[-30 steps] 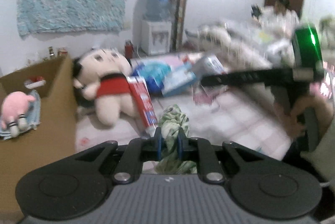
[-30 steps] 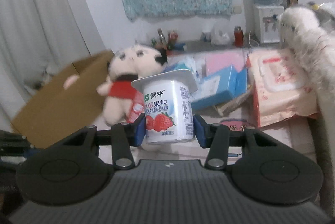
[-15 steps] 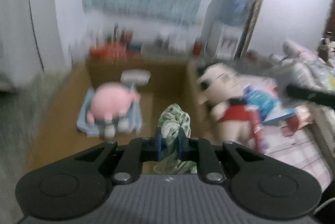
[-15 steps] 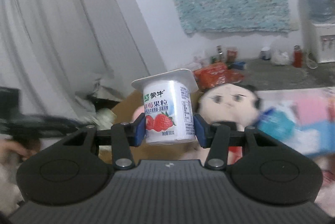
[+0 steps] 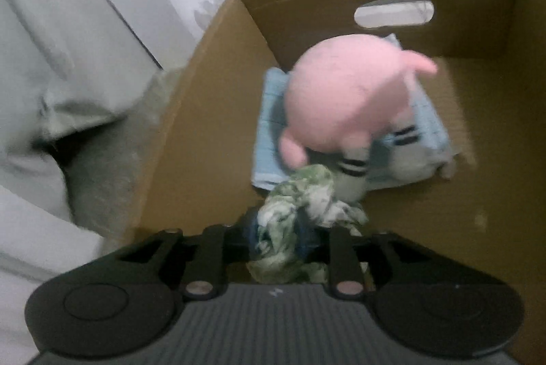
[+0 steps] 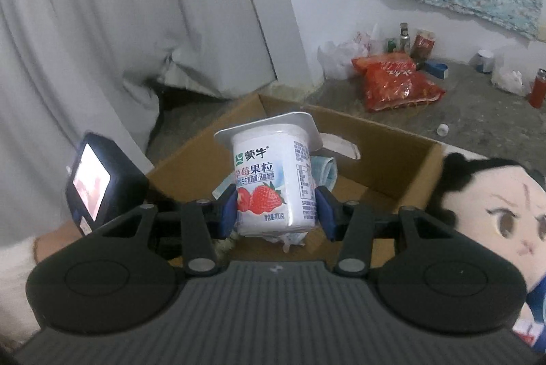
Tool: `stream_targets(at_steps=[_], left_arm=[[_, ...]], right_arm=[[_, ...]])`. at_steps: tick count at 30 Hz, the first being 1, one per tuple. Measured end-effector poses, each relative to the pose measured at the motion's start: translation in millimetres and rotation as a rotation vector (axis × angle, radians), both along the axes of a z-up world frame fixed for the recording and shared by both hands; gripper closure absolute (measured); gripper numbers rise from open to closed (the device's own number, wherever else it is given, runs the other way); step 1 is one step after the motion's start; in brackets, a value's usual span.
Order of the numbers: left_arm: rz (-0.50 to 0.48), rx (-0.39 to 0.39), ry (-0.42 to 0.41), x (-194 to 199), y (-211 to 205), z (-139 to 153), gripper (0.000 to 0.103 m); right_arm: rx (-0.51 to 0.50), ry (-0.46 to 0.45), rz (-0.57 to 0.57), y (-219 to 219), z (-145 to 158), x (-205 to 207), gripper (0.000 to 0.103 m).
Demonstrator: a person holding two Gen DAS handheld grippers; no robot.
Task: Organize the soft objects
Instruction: 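Drop the scrunchie into the box with the left tool while the right tool places the yogurt cup there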
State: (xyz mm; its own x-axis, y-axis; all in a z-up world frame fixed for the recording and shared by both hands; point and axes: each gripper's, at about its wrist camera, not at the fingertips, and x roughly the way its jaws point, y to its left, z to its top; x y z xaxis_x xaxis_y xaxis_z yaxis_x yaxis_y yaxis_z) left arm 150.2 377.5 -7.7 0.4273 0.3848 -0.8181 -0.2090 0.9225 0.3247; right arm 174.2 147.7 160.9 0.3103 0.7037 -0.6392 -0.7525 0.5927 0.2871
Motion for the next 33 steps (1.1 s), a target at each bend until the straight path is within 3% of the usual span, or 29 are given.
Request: stream_targets(at_steps=[2,3,8,14,18,22,23,29,33], left_arm=[[-0.029,0.074,-0.005,2.2,-0.7,-2.1,0.067],[-0.034,0.093,-0.005,2.7,-1.6,-3.1,0.062],[-0.061,0.166,-0.076,-8.6,-7.0,4.7,0.057],[-0.035,0.139,-0.257,-32.4,-14.3,36.4,0.047],[-0.083,0.138,-0.284,-45.9,-22.3,42.5,0.047],[-0.098,0.117,-0.307,-58.0,-27.8,45.3,0.047],[-0.099,0.108,-0.310,-58.7,-26.6,45.8,0.047],[-0.109,0.089,-0.318,-70.9,-36.1,49.1,0.045],[-0.092,0.063,-0.327,-75.7,-31.4,49.7,0.045]], right_arm=[[-0.032,0.008,0.000,16.6,-6.1,1.3,0.057],[-0.051,0.016,-0.009,22.7,-9.0,3.6,0.057],[-0.128,0.070,-0.066,45.4,-27.0,16.4,0.057],[-0.197,0.208,-0.225,81.1,-48.8,52.9,0.057],[-0.199,0.328,-0.358,97.5,-66.8,69.5,0.056],[-0.149,0.355,-0.583,101.2,-79.7,80.3,0.056],[-0.151,0.369,-0.608,103.0,-82.8,83.4,0.051],[-0.170,0.398,-0.585,119.2,-92.8,91.6,0.043],[-0.204,0.399,-0.517,111.9,-90.4,89.9,0.047]])
